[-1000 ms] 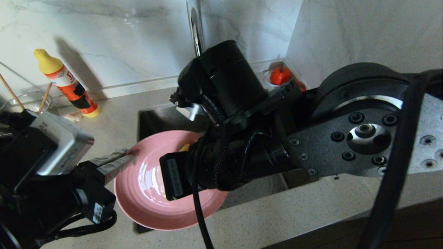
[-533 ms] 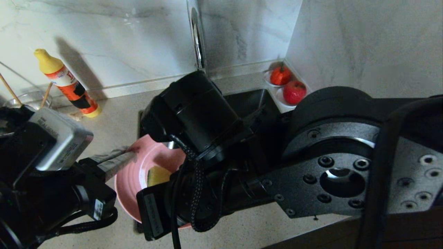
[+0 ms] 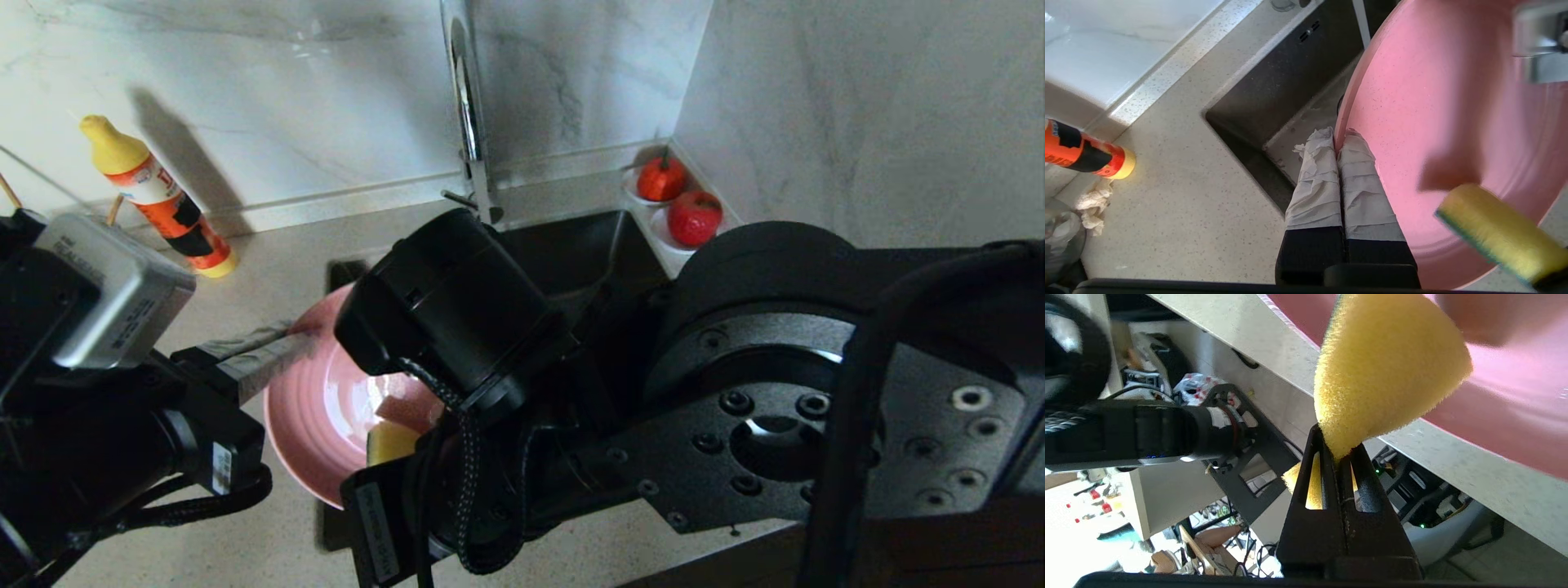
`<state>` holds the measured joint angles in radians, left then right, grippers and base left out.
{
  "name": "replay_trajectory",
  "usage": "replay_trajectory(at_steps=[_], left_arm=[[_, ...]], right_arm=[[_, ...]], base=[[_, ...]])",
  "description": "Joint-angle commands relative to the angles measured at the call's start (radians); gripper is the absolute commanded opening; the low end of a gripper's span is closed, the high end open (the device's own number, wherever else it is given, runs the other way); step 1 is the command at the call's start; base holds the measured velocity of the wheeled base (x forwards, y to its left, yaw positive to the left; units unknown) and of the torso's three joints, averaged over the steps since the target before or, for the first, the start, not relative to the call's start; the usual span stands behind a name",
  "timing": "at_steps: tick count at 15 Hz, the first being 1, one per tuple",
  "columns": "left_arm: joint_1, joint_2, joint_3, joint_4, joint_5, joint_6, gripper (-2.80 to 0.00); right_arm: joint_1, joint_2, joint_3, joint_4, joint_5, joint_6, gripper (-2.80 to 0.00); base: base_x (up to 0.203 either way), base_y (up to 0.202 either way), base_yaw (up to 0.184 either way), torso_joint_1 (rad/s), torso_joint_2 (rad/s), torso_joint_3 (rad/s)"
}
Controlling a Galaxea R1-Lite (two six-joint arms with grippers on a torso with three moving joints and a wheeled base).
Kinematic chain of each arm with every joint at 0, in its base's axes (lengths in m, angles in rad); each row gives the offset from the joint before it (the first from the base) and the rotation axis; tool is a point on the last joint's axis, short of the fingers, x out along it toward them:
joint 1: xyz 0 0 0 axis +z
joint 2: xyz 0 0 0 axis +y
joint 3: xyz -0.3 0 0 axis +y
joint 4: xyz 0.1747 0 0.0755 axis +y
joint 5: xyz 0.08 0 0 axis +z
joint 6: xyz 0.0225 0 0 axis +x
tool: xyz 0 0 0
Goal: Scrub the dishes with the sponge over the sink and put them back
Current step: Wipe the plate
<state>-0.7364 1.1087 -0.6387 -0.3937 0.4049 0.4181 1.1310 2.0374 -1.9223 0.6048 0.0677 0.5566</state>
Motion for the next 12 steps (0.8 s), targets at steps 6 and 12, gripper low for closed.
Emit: replay_trajectory(at_steps=[6, 12], left_arm=[[0.0, -0.006, -0.003, -0.001, 0.006, 0.004, -2.8], [0.0, -0.006, -0.001, -0.001, 0.005, 0.002, -2.8]], right_arm=[[-0.086, -0.088, 0.019, 0.014, -0.002, 0.002, -2.8], [-0.134, -0.144, 0.054, 0.016, -0.003, 0.0, -2.8]], base=[[0.0, 0.0, 0.0, 0.0, 0.0, 0.0], [0.0, 0.0, 0.0, 0.0, 0.0, 0.0]])
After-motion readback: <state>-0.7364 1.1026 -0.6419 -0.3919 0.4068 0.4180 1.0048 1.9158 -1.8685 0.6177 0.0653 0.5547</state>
